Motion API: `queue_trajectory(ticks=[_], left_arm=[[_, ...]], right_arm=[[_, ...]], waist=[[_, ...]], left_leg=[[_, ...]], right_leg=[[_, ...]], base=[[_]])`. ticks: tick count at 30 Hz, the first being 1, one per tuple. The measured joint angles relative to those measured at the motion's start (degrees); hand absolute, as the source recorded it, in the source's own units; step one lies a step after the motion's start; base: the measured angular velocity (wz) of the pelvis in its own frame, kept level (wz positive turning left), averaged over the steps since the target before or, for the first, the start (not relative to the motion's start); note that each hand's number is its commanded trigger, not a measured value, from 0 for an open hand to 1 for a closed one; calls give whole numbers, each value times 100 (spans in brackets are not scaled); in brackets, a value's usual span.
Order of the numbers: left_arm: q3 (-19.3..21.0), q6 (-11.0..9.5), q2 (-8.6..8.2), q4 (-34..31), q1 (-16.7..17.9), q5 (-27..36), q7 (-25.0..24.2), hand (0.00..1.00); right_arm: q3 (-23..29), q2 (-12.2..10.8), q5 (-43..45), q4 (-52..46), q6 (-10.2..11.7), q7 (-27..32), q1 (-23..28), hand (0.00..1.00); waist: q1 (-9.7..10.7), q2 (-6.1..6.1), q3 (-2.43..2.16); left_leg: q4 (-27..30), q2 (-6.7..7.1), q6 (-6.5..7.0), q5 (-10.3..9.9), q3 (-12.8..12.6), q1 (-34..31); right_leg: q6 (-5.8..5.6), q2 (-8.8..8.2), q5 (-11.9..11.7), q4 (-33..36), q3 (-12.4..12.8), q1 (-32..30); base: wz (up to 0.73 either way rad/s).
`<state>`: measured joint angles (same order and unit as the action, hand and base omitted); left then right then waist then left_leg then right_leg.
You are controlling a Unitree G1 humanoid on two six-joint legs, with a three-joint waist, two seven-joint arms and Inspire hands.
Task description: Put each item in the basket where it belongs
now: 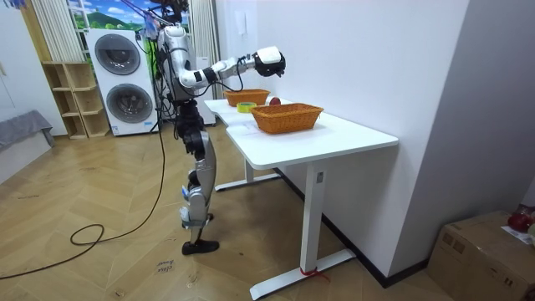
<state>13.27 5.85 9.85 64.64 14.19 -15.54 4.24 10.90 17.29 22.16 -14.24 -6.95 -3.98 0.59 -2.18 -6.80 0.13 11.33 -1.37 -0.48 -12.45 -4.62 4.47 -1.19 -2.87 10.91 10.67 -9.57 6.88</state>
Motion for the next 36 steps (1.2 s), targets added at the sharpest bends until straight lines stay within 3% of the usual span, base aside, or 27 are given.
queue_trajectory(ticks=[12,17,24,36], left_arm=[[0,1,11,0,43,4,45,0],[1,3,12,2,50,4,62,0],[0,12,14,-2,128,-1,59,0],[-10,13,14,-94,171,-2,60,0]], right_arm=[[36,114,-389,487,123,573,233,100],[63,114,-388,516,122,591,386,100],[242,115,-387,534,122,595,397,100],[228,111,-427,1063,114,587,532,100]], waist=[[60,-19,-7],[88,22,12],[188,17,-4],[191,22,-14]], left_leg=[[26,0,0,0,-9,82],[-3,-4,0,0,-13,110],[-35,-3,0,0,-14,113],[1,-3,0,0,-21,116]], right_leg=[[-1,0,0,-7,6,35],[-1,4,0,-4,11,37],[-1,3,0,2,11,40],[-1,3,0,7,19,69]], base=[[0],[-1],[0],[0]])
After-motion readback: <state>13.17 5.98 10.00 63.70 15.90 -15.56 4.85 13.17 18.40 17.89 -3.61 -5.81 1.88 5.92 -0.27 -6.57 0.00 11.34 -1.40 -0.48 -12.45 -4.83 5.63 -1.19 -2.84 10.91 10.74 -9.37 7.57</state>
